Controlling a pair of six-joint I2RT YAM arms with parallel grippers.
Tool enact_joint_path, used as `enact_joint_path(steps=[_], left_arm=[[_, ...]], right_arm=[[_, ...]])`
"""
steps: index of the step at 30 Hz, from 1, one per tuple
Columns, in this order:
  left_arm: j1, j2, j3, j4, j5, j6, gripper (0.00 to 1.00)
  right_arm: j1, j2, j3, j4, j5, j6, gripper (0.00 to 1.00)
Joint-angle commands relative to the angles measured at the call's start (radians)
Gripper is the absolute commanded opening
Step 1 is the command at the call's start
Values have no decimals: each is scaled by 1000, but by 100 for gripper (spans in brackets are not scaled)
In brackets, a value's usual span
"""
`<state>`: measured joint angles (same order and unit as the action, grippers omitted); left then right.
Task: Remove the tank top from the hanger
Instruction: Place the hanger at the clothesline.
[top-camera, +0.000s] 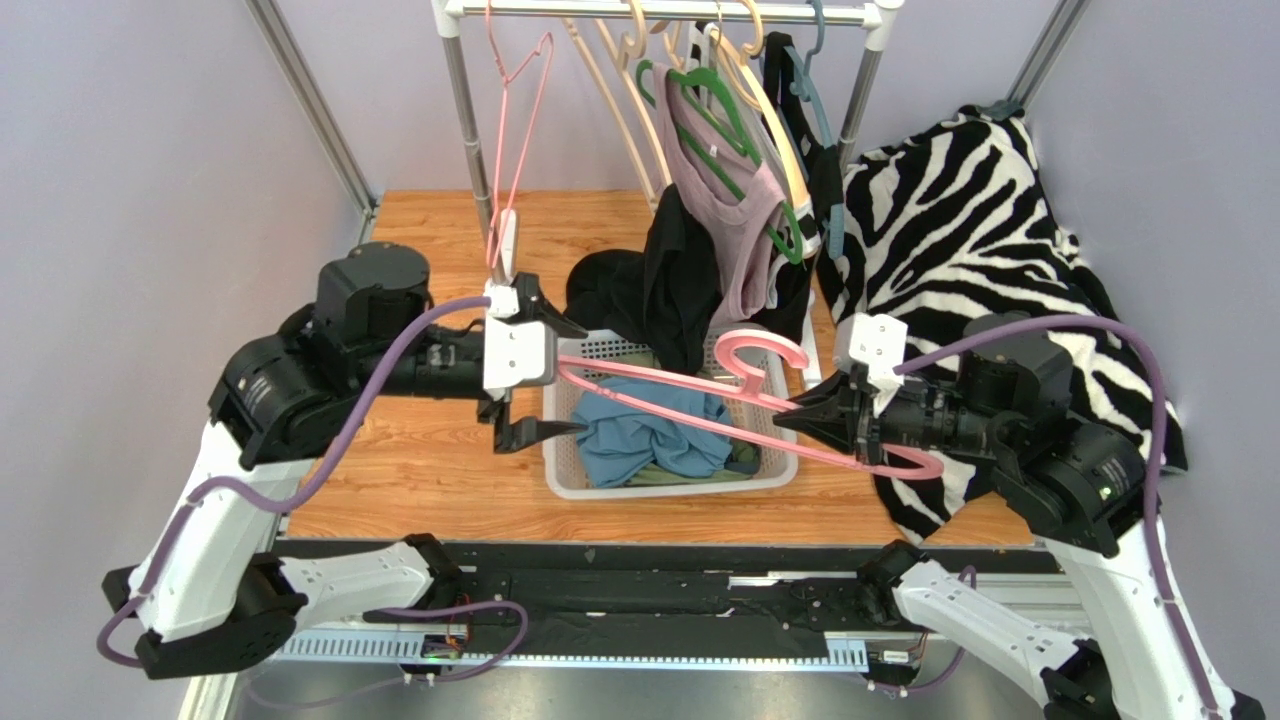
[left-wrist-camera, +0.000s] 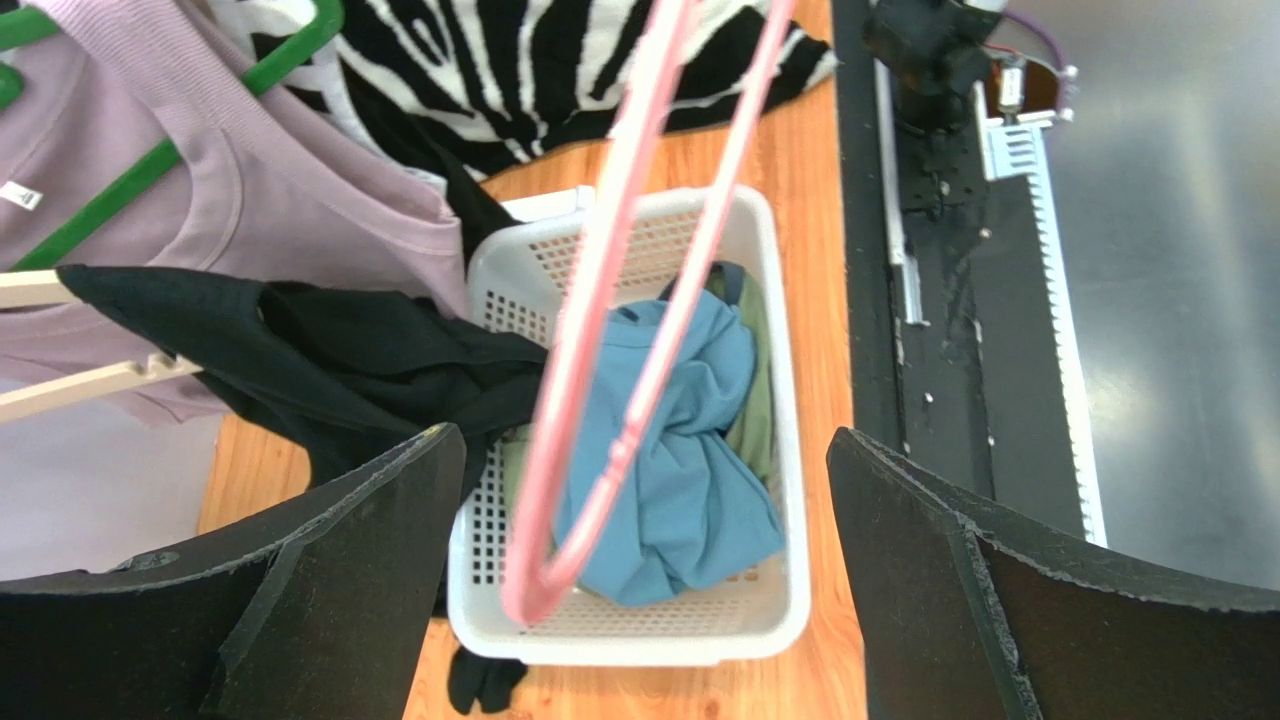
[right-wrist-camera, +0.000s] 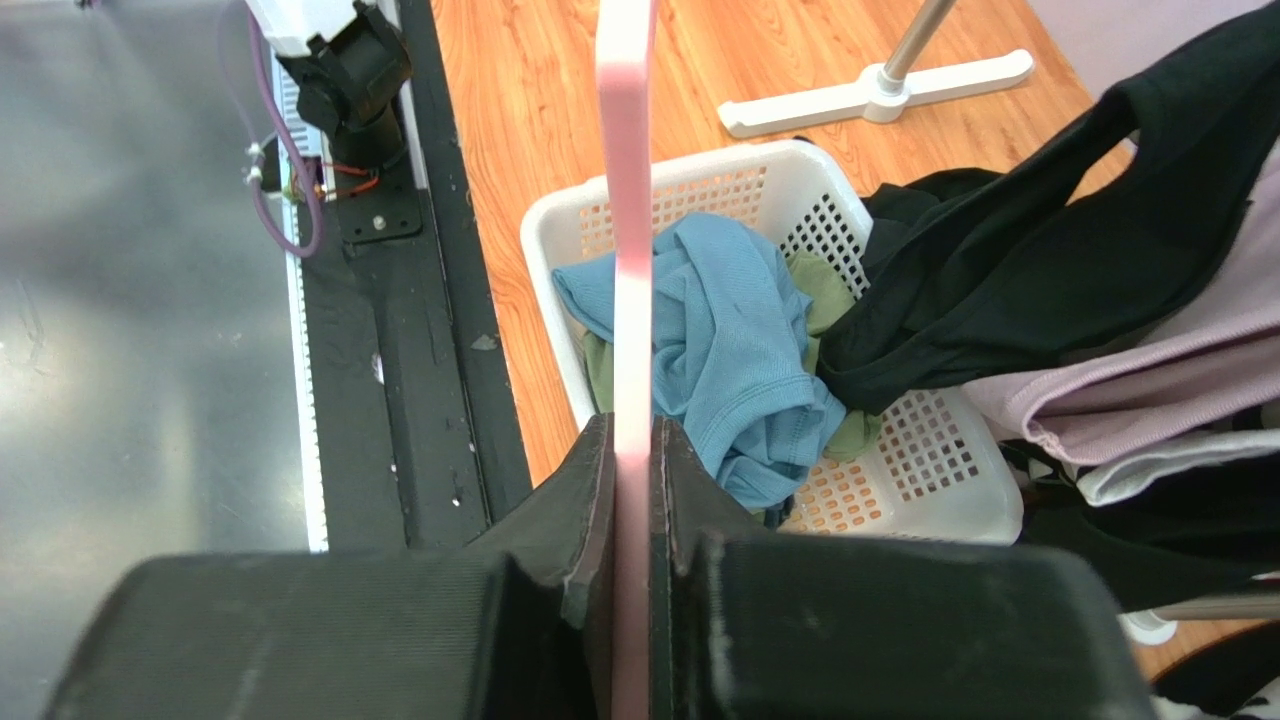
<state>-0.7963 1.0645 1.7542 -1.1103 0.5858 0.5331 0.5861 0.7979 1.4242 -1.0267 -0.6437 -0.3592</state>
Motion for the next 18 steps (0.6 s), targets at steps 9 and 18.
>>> enact_joint_path(steps=[9,18], left_arm=[[3,22,87,64,65,-19,99],[3,-11,-39,-3,117,44,97]], right_arm=[[69,64,-14,73,-10,-156,0],[89,80,21,53,-88,-167,0]])
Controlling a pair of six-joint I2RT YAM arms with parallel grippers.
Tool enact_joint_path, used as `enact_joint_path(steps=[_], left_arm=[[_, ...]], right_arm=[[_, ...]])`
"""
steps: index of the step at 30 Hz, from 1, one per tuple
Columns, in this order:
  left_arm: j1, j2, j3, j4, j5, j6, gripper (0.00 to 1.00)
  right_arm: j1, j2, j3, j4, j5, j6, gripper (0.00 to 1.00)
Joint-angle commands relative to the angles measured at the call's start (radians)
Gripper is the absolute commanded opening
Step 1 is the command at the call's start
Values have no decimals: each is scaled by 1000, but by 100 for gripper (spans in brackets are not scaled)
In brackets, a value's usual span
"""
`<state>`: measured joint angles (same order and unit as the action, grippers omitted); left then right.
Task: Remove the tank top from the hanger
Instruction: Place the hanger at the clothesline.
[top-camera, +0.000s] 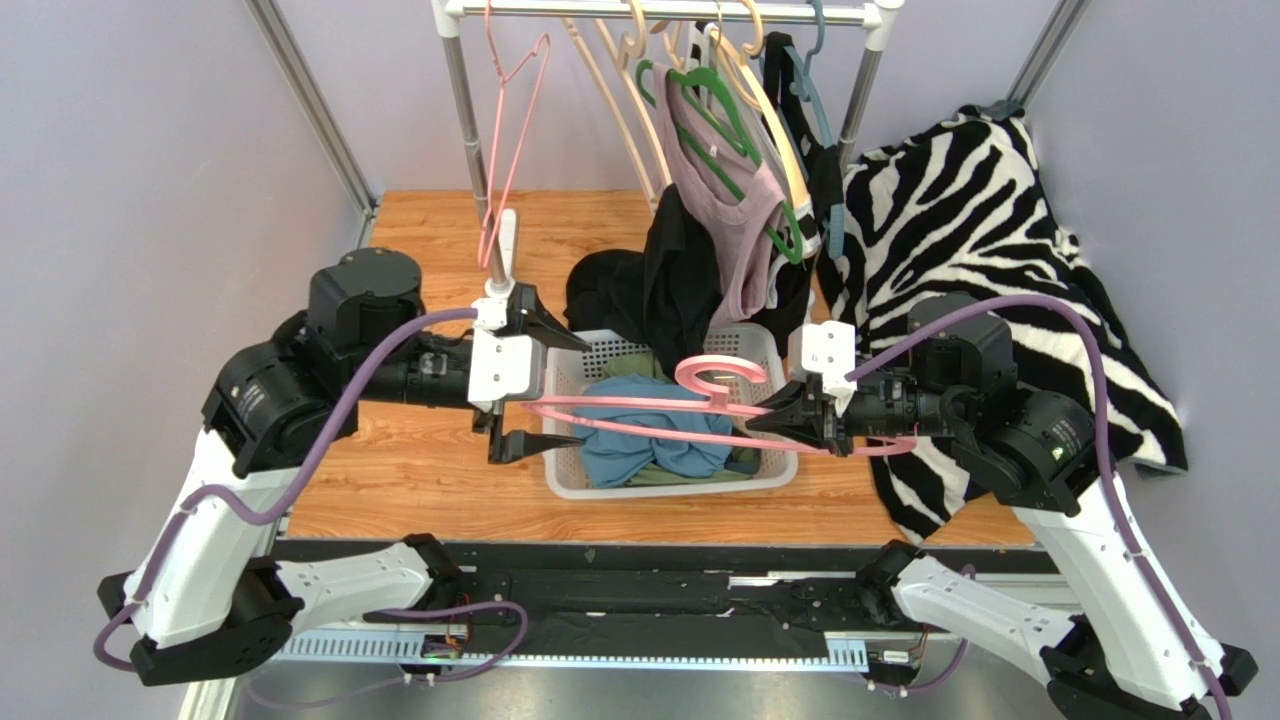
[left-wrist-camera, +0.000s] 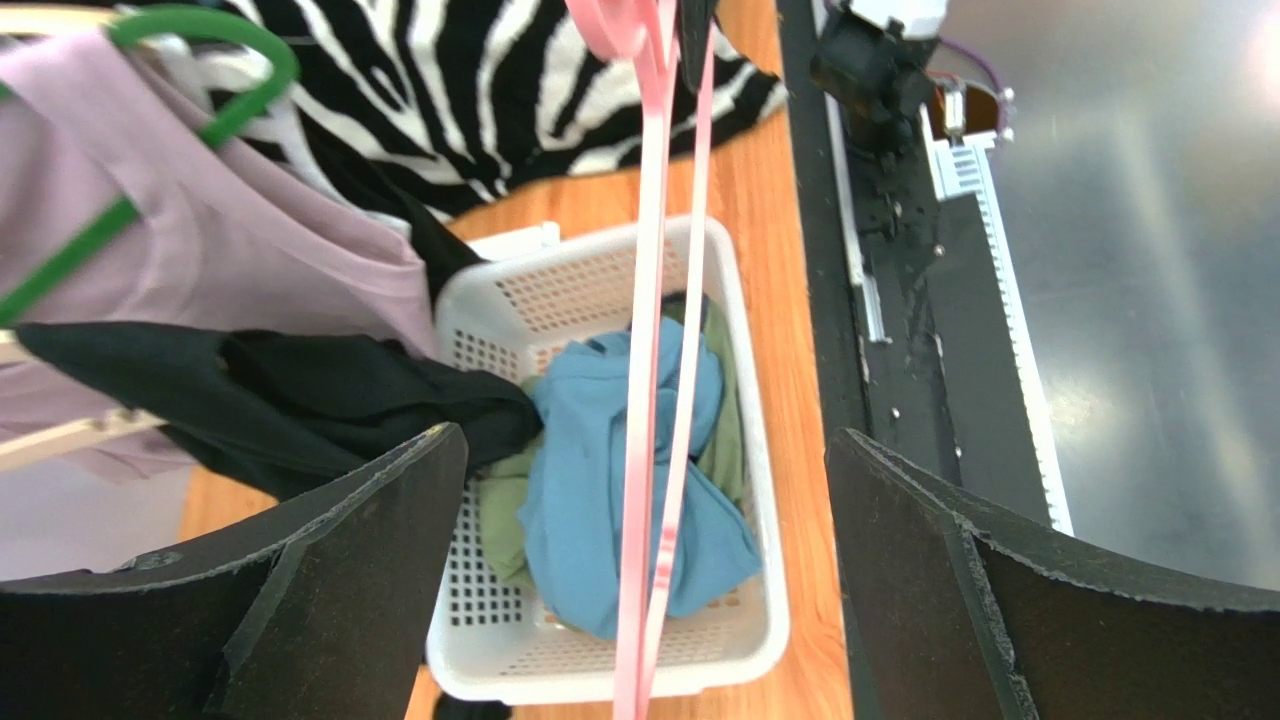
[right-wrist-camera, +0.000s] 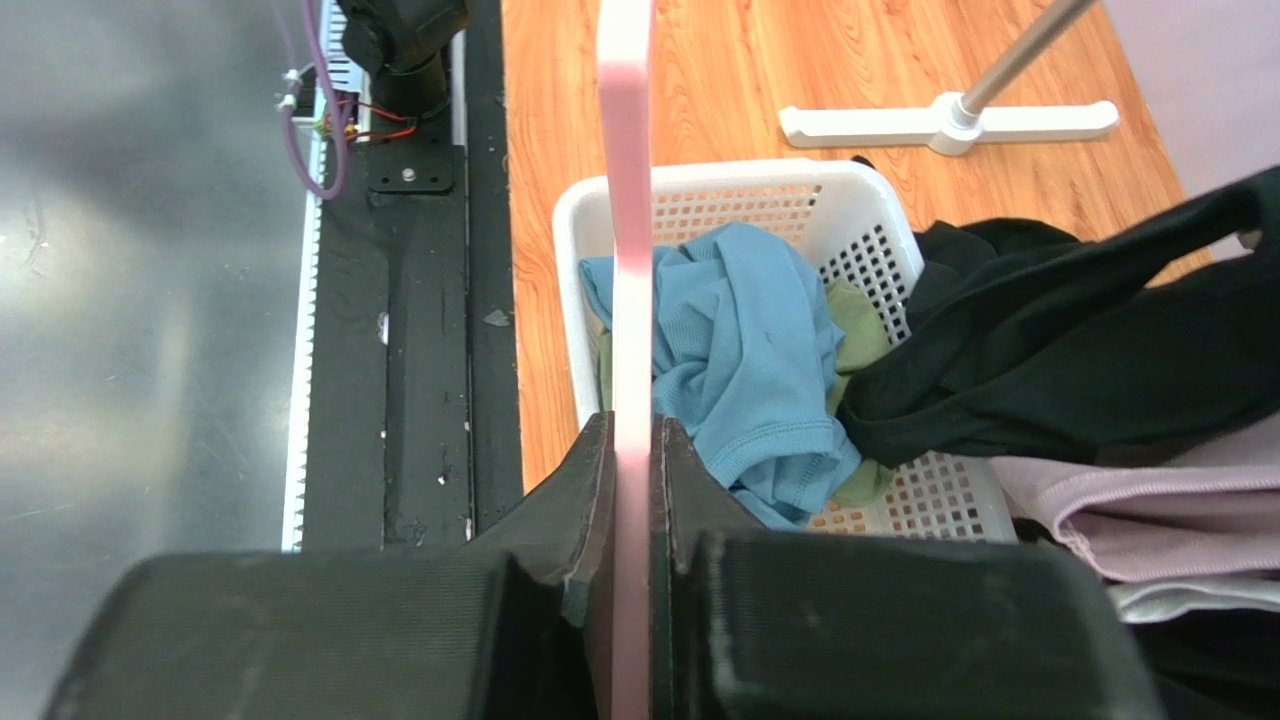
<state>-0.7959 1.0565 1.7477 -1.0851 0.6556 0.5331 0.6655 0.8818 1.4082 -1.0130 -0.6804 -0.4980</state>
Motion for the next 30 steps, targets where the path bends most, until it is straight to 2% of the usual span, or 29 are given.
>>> enact_joint_path(steps=[1,11,14,17,19,20,23,29,30], left_arm=[[3,-4,-39,-39,53,51,97],[1,-12,-82,-81,87,70,91],[3,-13,-102,-85,73,70,83],[1,-18,-122,-87,42,73,73],[1,-10,-126,-82,7,74,62],[3,-10,-125,-81,0,76,43],[3,-12,-116,-49,-30,53,14],[1,-4,-73,-47,-24,38,2],[3,-7,-70,-47,-25,34,1]], right_arm=[[14,-4,40,40,-54,-28,0],[17,-26,52,42,-68,-14,0],[19,-30,66,45,-71,-11,0],[19,-41,72,48,-73,-7,0],[19,-44,77,47,-76,-2,0],[19,-46,78,45,-77,-2,0],[19,-44,80,45,-74,4,0],[19,-27,78,54,-65,19,0],[19,-26,78,60,-47,25,4]])
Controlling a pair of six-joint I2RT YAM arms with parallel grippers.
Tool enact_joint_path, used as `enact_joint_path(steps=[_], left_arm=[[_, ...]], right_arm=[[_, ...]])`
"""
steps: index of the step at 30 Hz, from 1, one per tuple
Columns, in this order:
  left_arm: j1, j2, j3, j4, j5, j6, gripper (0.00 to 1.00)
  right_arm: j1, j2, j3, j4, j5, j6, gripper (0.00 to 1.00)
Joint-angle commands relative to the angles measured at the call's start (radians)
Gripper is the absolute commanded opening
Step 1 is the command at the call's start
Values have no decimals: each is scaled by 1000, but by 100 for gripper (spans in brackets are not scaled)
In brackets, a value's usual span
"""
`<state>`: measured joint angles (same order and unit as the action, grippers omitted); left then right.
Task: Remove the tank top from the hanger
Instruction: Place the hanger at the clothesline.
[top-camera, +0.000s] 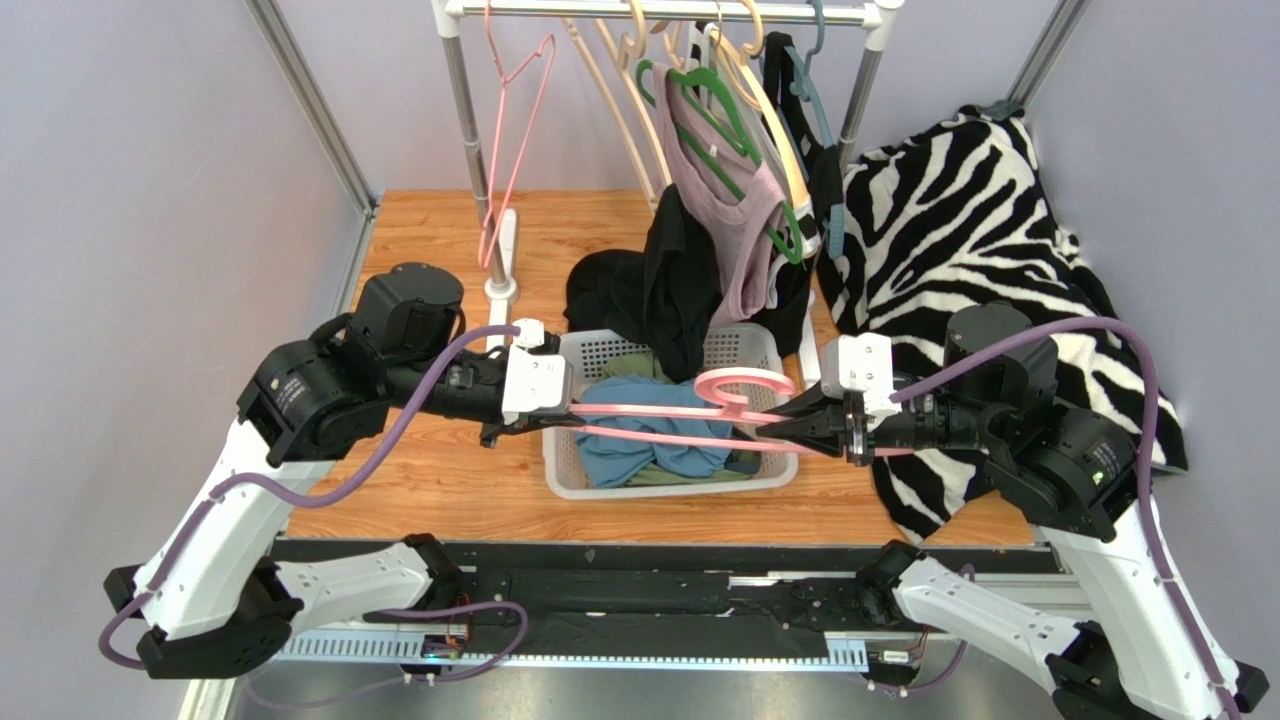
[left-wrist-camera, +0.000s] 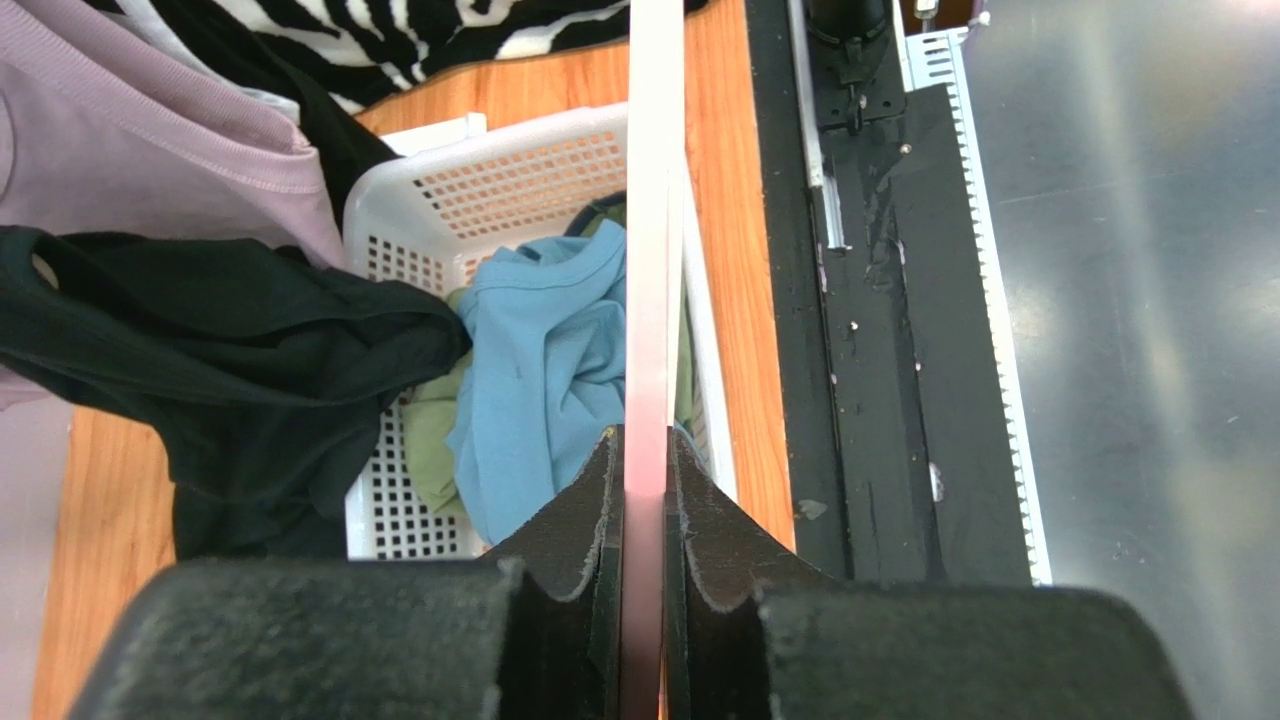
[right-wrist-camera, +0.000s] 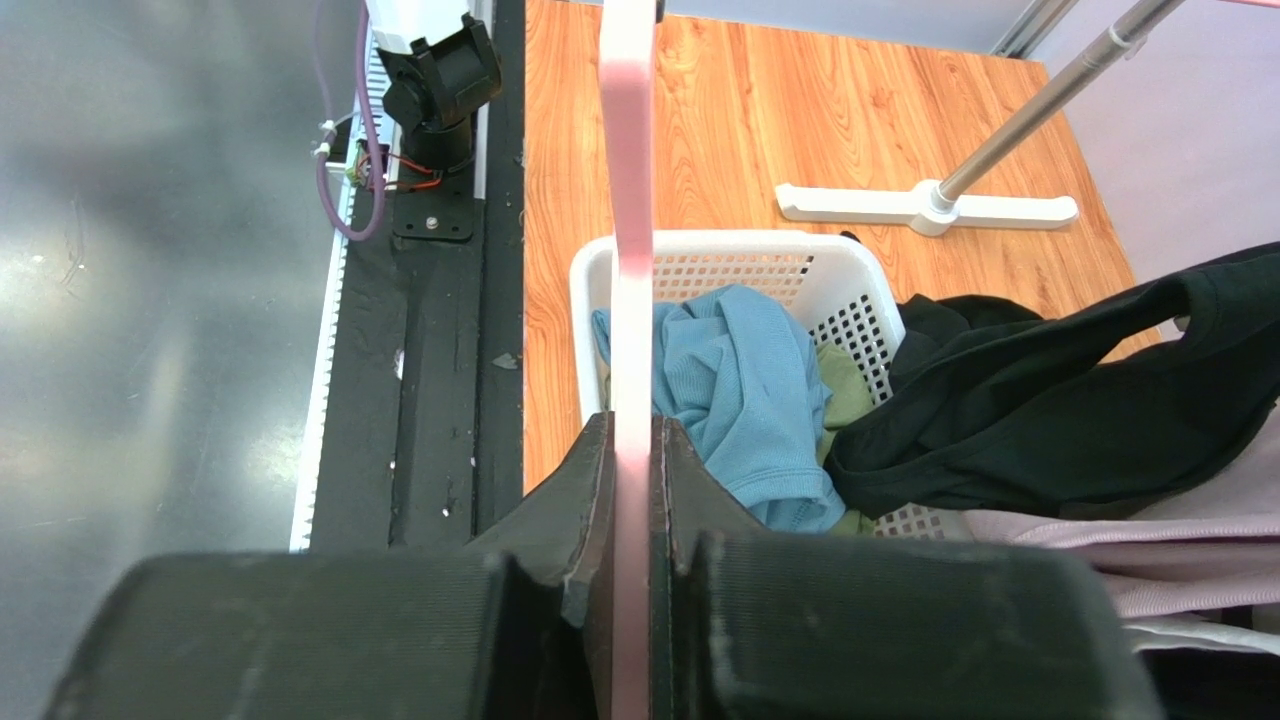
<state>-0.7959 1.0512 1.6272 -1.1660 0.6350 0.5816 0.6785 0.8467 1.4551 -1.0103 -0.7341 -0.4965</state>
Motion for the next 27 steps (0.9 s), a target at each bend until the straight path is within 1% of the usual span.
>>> enact_joint_path(steps=[1,2,3,4,5,6,7,9,14,16,17,18,19,20,22,23,27], left_arm=[[3,-5,62,34,-6,-19,0],[3,-8,69,34,-9,-23,0],[1,-14,75,35,-17,-38,0],[3,-19,88,35,-23,-49,0],[1,-26,89,35,-26,-58,0],[1,-46,88,35,-29,-80,0],[3,-59,76,35,-29,-88,0],[9,-104,53,37,-28,-112,0],[40,-206,-56,80,-55,-173,0],[41,-247,-92,109,-124,-236,0],[43,-270,-98,139,-183,-273,0],[43,-281,-107,156,-217,-290,0],[44,-290,-105,173,-254,-305,0],[44,-298,-99,202,-327,-339,0],[43,-290,-54,215,-394,-365,0],[44,-286,-37,221,-444,-393,0],[49,-299,40,235,-526,-451,0]], right_arm=[[4,5,24,68,19,30,10],[6,0,19,94,34,50,17],[6,-8,16,113,73,61,30],[4,-24,7,130,93,68,37],[6,-35,4,163,113,84,50],[6,-47,1,177,152,87,71],[6,-60,-4,196,179,95,81],[6,-109,-15,251,257,121,91],[6,-217,-16,351,369,150,96],[6,-238,-16,413,471,185,97],[4,-248,-18,432,548,193,97],[4,-258,-19,450,593,232,98],[6,-258,-18,472,637,248,98],[6,-255,-18,473,697,259,100],[6,-230,-12,463,732,297,100],[6,-218,-6,452,777,309,100],[6,-140,42,386,838,349,100]])
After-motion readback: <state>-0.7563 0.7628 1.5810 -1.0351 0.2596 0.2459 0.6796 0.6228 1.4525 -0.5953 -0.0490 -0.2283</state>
